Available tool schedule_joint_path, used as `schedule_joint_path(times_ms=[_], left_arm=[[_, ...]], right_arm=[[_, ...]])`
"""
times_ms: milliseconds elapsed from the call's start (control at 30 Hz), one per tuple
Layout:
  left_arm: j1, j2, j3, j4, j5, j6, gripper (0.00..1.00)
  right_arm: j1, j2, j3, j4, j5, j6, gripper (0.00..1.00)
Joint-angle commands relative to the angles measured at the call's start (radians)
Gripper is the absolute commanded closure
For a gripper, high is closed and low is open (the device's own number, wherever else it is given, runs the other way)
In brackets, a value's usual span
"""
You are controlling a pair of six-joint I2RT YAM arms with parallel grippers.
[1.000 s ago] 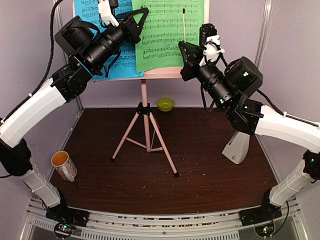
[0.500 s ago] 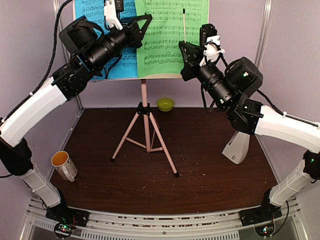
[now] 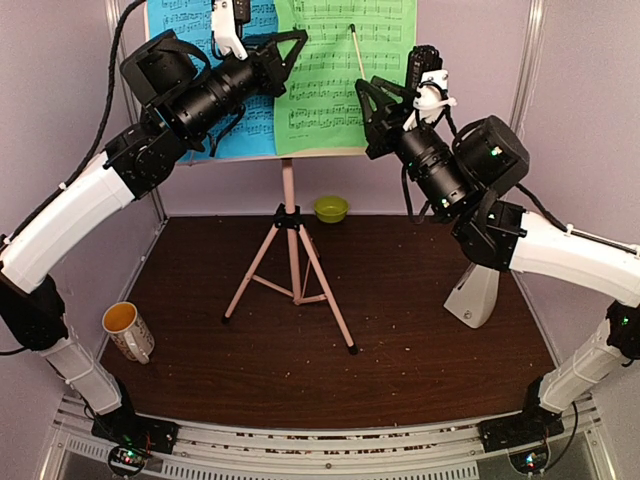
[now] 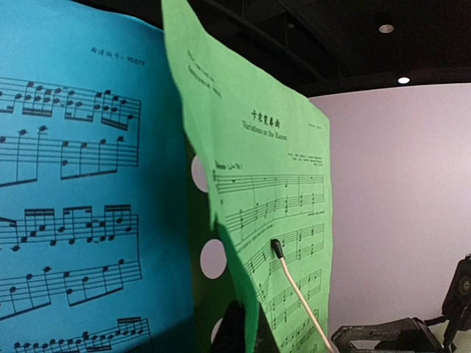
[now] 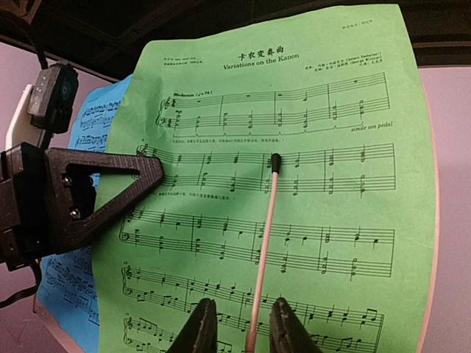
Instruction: Set up the instrument practice props
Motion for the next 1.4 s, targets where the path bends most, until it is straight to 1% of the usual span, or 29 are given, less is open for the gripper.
schedule_joint_path(times_ms=[0, 67, 233, 333, 400, 533, 600, 767, 900, 1000, 1167, 1267, 1367], left_arm=[[0.007, -0.009, 0.017, 0.009, 0.011, 0.003, 1.00], [0.007, -0.012, 0.016, 0.007, 0.012, 0.006, 0.97], [0.007, -0.040, 0.006, -0.008, 0.034, 0.022, 0.76], [0.007, -0.076, -0.032, -0.004, 0.016, 0.039, 0.68], [0.007, -0.103, -0.062, -0.004, 0.005, 0.053, 0.64], [0.007, -0.147, -0.089, -0.039, 0.007, 0.077, 0.54], [0.007, -0.172, -0.110, -0.063, 0.008, 0.088, 0.52], [0.007, -0.272, -0.226, -0.093, 0.009, 0.123, 0.44], [0.007, -0.357, -0.334, -0.117, 0.018, 0.147, 0.36], [0.007, -0.426, -0.417, -0.134, 0.010, 0.148, 0.34], [0.007, -0.530, -0.602, -0.118, -0.039, 0.130, 0.34], [0.006, -0.578, -0.688, -0.108, -0.058, 0.118, 0.33], [0.007, -0.617, -0.770, -0.095, -0.078, 0.085, 0.32]], right_arm=[[-0.003, -0.033, 0.006, 0.022, -0.002, 0.009, 0.72], [-0.003, -0.036, 0.005, 0.019, -0.004, 0.009, 0.69], [-0.002, -0.053, -0.005, 0.012, -0.011, 0.008, 0.62], [-0.002, -0.066, -0.015, 0.010, -0.012, 0.005, 0.55], [-0.002, -0.075, -0.024, 0.010, -0.011, 0.003, 0.50], [-0.002, -0.091, -0.034, -0.005, -0.012, 0.003, 0.39], [-0.002, -0.101, -0.044, -0.013, -0.011, 0.004, 0.34], [0.000, -0.164, -0.097, -0.053, 0.000, 0.023, 0.22], [0.001, -0.237, -0.150, -0.138, 0.025, 0.066, 0.11], [0.001, -0.306, -0.206, -0.241, 0.094, 0.111, 0.06], [0.000, -0.456, -0.311, -0.450, 0.322, 0.234, 0.03], [0.000, -0.544, -0.385, -0.553, 0.418, 0.322, 0.02], [-0.004, -0.605, -0.424, -0.687, 0.560, 0.413, 0.00]])
